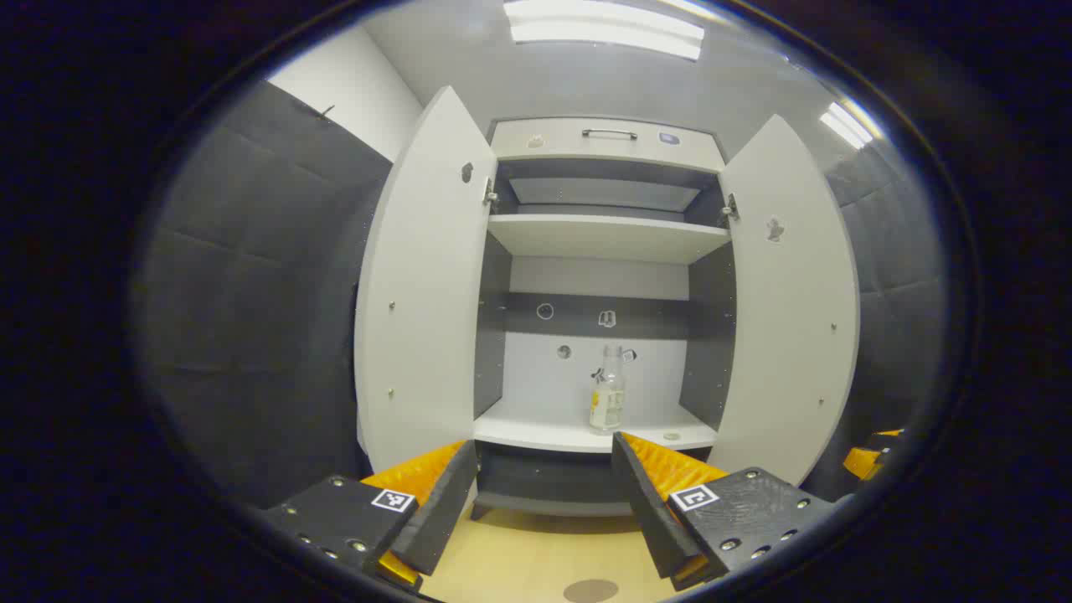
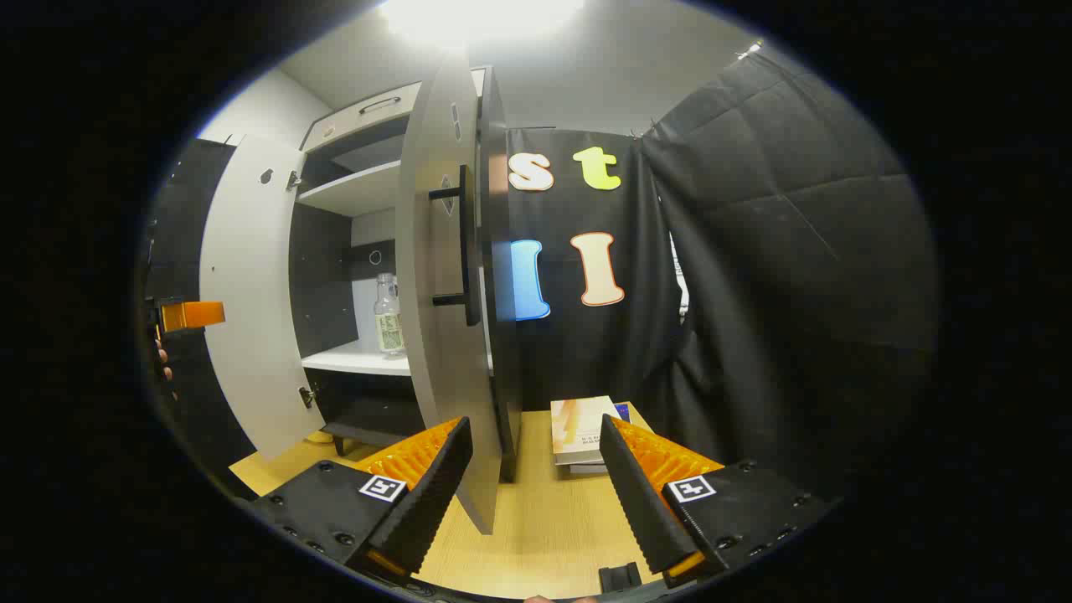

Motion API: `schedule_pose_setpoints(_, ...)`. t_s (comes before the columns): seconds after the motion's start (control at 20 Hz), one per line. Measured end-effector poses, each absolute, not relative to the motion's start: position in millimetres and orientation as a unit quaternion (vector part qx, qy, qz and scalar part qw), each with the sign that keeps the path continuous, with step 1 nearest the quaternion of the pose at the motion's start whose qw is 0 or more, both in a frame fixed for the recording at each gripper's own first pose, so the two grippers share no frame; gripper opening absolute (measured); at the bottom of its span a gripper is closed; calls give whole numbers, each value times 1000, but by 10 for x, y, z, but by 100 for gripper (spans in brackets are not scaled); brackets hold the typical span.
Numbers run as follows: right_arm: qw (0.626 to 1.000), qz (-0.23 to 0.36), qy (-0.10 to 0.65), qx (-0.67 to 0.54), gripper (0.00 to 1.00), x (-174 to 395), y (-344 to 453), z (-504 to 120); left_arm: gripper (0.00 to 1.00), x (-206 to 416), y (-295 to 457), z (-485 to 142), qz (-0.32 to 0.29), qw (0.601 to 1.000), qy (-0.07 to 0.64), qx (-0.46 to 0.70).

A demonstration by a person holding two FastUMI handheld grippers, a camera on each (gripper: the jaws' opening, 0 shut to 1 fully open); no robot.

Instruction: Grasp the bottle in the cabinet with the left hand and place it on the coaster, then close the right door with the right hand and the left door with the left hand.

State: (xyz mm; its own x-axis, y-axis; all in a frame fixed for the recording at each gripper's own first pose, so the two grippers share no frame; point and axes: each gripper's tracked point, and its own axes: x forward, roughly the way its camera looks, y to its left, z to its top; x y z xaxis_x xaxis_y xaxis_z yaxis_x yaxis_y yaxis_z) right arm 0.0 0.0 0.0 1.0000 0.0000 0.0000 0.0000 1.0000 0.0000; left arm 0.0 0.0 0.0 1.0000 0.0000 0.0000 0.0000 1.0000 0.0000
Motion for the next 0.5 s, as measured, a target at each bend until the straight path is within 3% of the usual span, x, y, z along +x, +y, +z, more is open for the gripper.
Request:
schedule_pose_setpoints(0.35,998,-60,-16,3,99,-11,272,204,99,307,308,-153,-31,999,15,13)
schedule_pose_setpoints(0.4,998,-65,-15,1,96,-14,334,198,94,344,350,-180,-37,999,18,19)
schedule_pose_setpoints(0.5,997,-79,-14,-4,96,-12,435,218,94,414,399,-291,-47,998,32,21)
